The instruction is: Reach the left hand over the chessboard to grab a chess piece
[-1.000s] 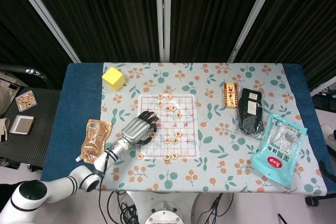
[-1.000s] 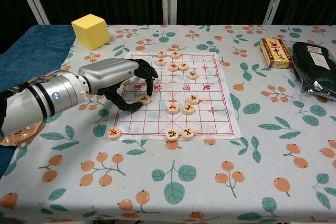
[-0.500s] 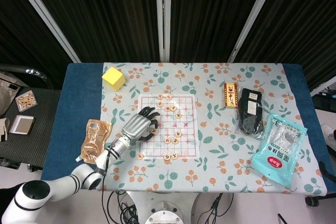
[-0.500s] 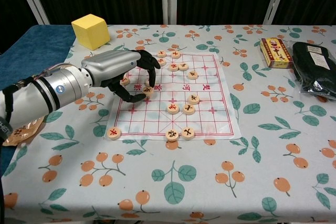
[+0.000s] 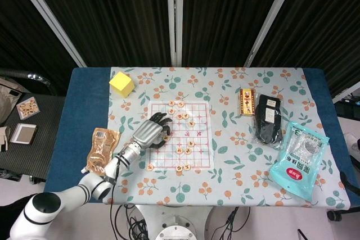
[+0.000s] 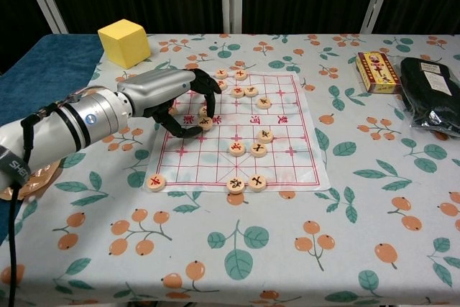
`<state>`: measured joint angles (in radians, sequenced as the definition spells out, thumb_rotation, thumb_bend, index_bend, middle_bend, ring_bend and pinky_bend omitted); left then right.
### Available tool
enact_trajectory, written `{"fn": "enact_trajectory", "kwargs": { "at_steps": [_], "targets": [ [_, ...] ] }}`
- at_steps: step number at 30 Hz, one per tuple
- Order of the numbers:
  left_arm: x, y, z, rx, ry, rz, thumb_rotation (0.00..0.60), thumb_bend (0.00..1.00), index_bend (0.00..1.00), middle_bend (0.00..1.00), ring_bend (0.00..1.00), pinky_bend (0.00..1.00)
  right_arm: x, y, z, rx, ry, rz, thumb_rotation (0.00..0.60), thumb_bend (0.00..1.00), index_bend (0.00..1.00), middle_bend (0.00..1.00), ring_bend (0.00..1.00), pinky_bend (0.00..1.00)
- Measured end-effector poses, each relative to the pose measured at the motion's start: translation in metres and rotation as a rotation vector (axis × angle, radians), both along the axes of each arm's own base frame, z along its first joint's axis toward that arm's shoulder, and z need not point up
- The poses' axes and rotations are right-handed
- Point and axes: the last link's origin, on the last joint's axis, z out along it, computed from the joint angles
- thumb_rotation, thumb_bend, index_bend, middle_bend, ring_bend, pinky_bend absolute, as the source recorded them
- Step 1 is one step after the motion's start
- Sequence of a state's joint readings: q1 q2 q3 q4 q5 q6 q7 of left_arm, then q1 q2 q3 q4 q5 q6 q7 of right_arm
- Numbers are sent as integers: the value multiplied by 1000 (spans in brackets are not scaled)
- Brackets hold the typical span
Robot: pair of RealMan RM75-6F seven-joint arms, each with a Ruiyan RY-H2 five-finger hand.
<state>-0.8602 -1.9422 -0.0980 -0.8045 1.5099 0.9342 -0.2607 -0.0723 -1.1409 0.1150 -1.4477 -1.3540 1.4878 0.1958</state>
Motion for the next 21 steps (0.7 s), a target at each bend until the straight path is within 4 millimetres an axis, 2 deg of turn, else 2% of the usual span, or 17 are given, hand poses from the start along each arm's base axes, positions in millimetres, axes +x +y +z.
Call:
{"fn": "enact_trajectory", "kwargs": {
  "at_steps": [10, 15, 21],
  "targets": [
    [1, 2, -3, -6, -18, 3, 600, 352, 447, 144, 0, 63, -2, 0, 3, -7, -3, 2, 600, 232, 0, 0, 0, 0],
    [-1, 2, -1, -6, -26, -2, 600, 352, 378, 144, 0, 62, -2, 0, 2, -3, -4, 10, 600, 232, 0, 0, 0, 0],
    [-6, 2, 1, 2, -22, 5, 600, 351, 342, 138, 0, 61, -2, 1, 2, -4, -6, 11, 600, 233, 0, 0, 0, 0]
  ]
}}
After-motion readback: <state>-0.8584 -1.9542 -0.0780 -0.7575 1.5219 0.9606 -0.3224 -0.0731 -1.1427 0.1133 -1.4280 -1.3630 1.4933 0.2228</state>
